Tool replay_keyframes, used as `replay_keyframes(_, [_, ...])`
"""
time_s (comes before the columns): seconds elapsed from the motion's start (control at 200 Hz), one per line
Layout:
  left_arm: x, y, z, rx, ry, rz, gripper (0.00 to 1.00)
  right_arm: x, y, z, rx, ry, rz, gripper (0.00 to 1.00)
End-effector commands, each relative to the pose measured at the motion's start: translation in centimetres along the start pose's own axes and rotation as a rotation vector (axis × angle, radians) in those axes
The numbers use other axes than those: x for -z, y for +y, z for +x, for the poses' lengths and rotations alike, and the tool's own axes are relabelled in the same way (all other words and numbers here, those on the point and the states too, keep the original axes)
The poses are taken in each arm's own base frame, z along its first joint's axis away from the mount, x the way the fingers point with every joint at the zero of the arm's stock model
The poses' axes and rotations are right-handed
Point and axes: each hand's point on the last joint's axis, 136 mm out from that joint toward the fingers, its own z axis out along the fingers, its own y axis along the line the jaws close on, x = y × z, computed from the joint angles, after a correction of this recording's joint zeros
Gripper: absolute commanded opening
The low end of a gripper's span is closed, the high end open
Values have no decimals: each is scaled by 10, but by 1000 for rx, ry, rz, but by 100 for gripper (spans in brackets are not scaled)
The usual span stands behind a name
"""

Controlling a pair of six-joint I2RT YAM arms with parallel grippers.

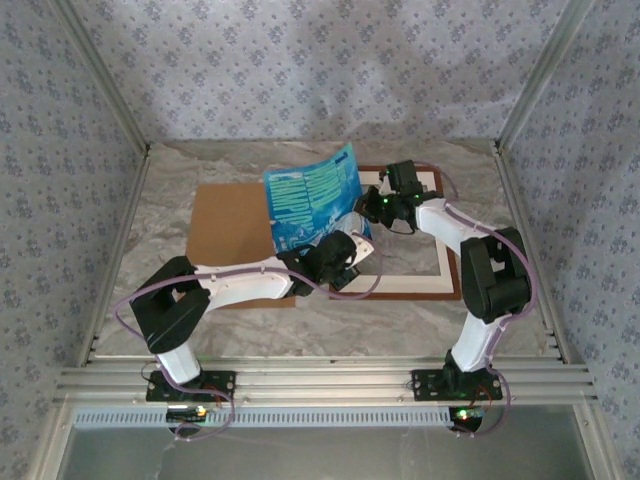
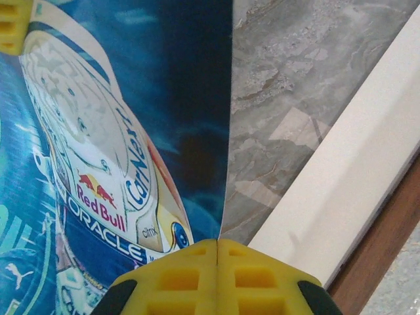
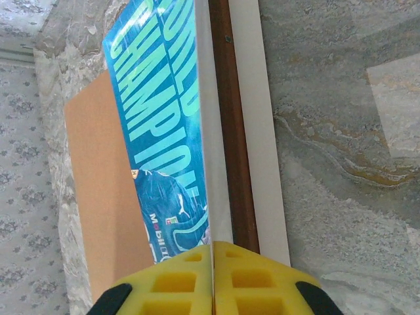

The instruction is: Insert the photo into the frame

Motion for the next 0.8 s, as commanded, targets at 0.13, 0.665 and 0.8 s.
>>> replay_keyframes(0.13, [1, -11, -7, 12, -38, 66, 0, 2, 22, -16, -5, -40, -55, 16])
replay_keyframes(0.665, [43, 48, -38, 224, -179, 72, 0, 83, -18, -69, -36, -229, 14, 54])
replay_keyframes(0.8, [54, 60, -55, 275, -233, 116, 0, 98, -41, -67, -73, -264, 35, 54])
